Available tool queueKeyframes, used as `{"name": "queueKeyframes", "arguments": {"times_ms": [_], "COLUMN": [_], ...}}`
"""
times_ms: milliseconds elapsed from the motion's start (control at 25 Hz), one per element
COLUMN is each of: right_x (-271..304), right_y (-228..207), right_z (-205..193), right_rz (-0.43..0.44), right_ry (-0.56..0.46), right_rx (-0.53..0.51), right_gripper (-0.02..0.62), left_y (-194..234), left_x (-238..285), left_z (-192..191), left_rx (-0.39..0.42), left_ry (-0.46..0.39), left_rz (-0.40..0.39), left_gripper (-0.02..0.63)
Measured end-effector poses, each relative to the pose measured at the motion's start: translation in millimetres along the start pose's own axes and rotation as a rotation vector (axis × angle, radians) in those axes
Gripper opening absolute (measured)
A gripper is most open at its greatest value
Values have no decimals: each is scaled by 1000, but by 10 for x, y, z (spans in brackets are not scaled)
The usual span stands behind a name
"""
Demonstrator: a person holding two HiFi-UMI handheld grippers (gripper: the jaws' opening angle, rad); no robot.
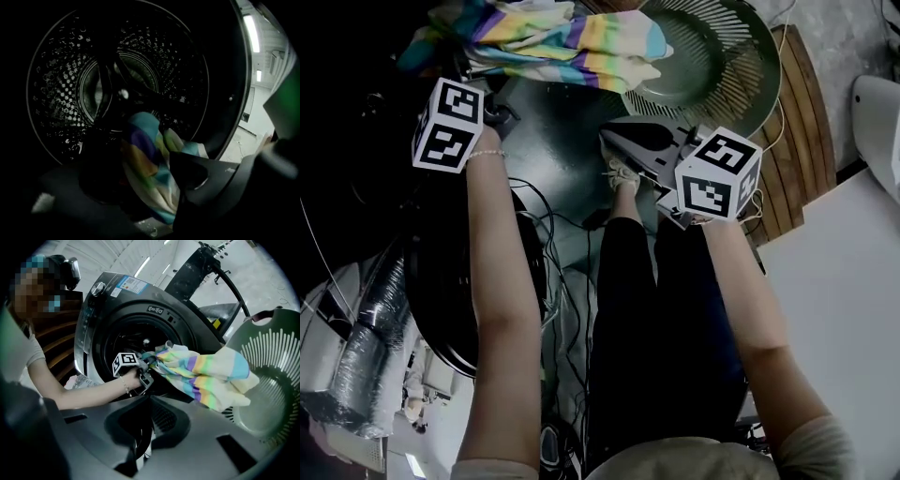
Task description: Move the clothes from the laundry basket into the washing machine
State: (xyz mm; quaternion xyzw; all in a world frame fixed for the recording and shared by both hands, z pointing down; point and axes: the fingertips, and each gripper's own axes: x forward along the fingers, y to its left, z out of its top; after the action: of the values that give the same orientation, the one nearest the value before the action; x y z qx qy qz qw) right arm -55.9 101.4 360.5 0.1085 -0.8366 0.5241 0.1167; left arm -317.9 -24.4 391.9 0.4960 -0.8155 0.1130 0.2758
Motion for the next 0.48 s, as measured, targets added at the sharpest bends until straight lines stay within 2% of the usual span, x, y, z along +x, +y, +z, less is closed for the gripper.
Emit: {"name": "queueKeyframes", "arguments": {"times_ms": [120, 200, 360, 480], "right_x": [-47, -88, -131, -139], "right_y": [8, -25, -93, -130], "right_z": [-49, -68, -94, -111], "right_rz": [17, 19, 1, -7], "right_ry": [-14, -28, -37, -34], "right_rx": [38, 59, 64, 54], "right_gripper": [11, 11, 11, 11], "left_y": [-61, -247, -714, -950], "left_x": [-288, -460, -686, -596], "left_z": [-119, -341, -1160, -1645], "left_rx": [-26, -55, -176, -250], "left_ry": [7, 35, 208, 331], "left_rz": [-28, -87, -220, -256], "left_gripper": [310, 324, 359, 362]}}
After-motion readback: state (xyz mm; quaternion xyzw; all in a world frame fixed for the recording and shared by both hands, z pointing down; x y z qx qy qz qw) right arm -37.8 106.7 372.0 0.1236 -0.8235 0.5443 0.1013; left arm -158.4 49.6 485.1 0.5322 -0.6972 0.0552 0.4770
